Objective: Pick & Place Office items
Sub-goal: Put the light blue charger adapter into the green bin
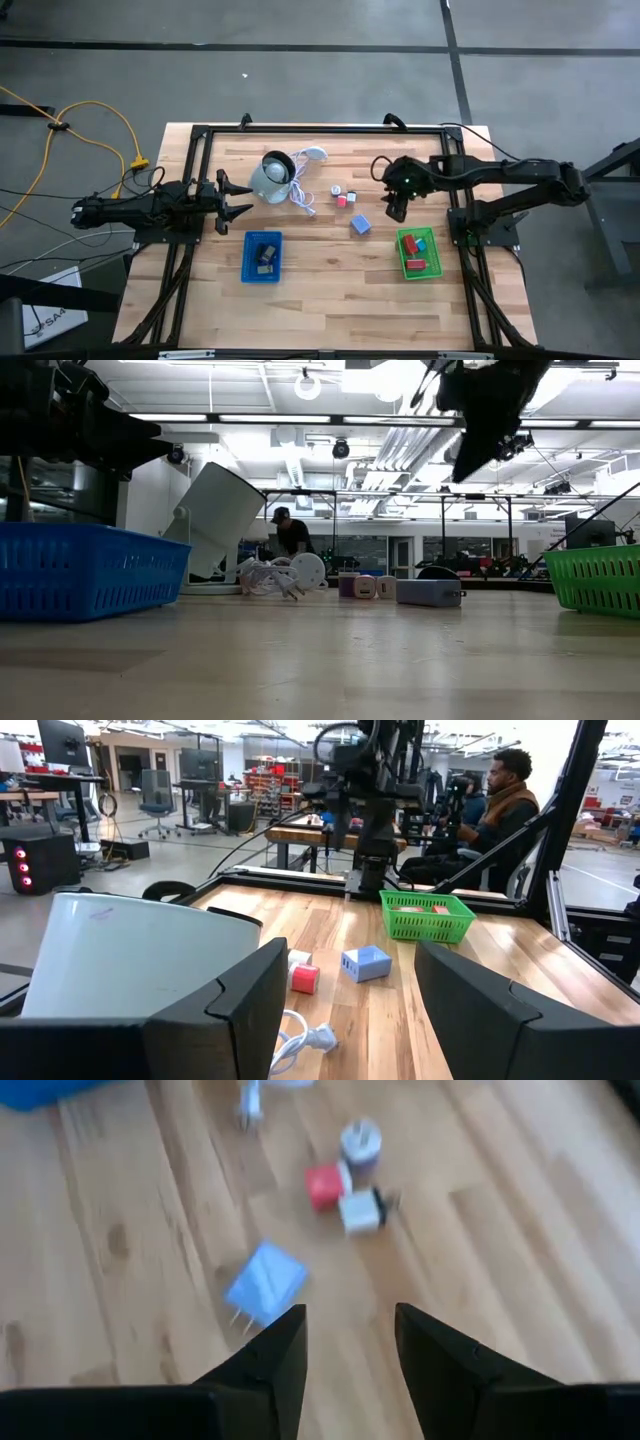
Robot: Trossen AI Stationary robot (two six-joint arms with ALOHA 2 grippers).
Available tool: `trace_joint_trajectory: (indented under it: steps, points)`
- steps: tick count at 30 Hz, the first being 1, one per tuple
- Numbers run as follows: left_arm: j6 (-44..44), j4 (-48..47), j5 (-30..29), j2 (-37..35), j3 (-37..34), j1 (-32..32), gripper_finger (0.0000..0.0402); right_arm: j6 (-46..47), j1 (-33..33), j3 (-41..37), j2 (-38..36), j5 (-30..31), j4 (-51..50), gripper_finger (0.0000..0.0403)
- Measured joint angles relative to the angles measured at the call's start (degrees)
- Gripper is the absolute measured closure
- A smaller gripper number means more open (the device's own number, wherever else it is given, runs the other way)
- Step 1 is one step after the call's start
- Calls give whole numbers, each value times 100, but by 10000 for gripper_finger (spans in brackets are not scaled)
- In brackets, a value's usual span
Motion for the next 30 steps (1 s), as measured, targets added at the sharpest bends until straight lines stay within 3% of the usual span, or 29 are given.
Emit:
trace_joint_trajectory:
  steps: [14, 23, 30]
  points:
    - [0, 0, 0, -1, 0, -1, 189, 245, 86, 136, 39, -617, -125, 264]
    - [0, 0, -2, 0, 0, 0, 189, 159, 165, 1683, 950, -205, -1235, 264]
    - [-2, 0, -2, 0, 0, 0, 189, 210, 160, 2849, 1929, -229, -1981, 264]
